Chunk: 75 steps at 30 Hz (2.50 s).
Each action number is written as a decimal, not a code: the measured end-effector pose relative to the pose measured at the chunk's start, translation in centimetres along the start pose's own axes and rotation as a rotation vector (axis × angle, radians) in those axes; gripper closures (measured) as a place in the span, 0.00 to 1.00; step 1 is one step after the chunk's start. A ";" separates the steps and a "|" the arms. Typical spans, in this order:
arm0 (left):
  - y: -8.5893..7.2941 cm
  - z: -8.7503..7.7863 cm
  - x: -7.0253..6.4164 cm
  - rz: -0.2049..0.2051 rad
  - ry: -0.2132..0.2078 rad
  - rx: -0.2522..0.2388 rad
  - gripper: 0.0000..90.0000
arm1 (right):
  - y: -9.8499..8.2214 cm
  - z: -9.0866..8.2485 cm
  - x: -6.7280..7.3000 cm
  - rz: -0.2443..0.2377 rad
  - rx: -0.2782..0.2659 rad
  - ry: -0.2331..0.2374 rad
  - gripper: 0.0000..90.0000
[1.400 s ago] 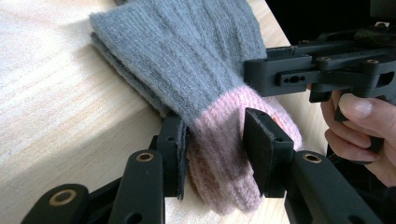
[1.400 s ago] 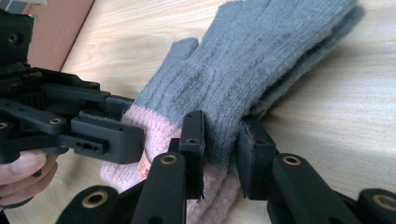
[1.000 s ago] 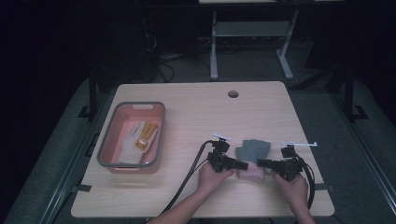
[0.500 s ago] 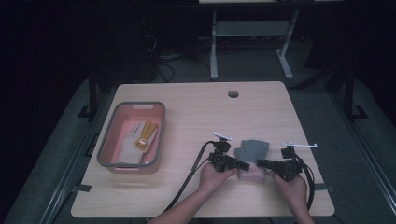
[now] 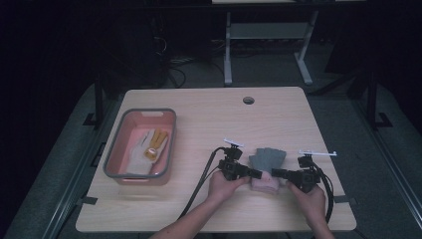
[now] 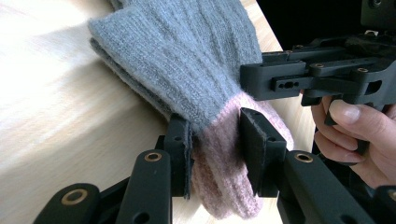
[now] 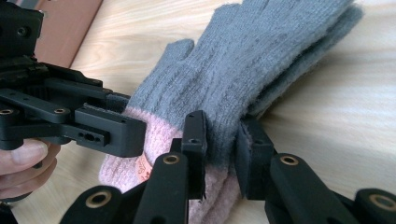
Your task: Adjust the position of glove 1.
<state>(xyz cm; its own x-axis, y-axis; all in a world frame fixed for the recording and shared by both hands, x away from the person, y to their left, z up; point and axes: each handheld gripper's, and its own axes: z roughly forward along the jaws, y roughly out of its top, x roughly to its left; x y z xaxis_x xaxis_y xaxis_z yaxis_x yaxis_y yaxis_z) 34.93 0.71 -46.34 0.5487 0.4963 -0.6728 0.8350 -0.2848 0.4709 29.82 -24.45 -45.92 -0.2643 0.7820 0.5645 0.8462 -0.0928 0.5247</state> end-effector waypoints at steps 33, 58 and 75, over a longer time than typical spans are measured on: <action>-0.1 -5.6 0.5 0.047 0.031 -0.074 0.72 | 2.3 1.5 4.5 -0.068 -0.006 0.063 0.83; -0.4 -9.8 1.2 0.058 0.054 -0.132 0.72 | 4.3 3.0 7.8 -0.113 -0.001 0.103 0.83; -0.9 -12.5 1.6 0.046 0.073 -0.159 0.72 | 5.4 4.2 10.1 -0.148 0.019 0.134 0.83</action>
<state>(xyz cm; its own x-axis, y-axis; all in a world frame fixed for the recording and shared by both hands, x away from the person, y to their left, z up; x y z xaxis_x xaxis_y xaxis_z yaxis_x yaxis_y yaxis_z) 34.56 11.97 -40.69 0.5772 0.5454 -0.6078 0.7885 -0.1786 0.5886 33.65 -14.44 -40.02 -0.4447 0.6972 0.5622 0.8018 0.0302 0.5968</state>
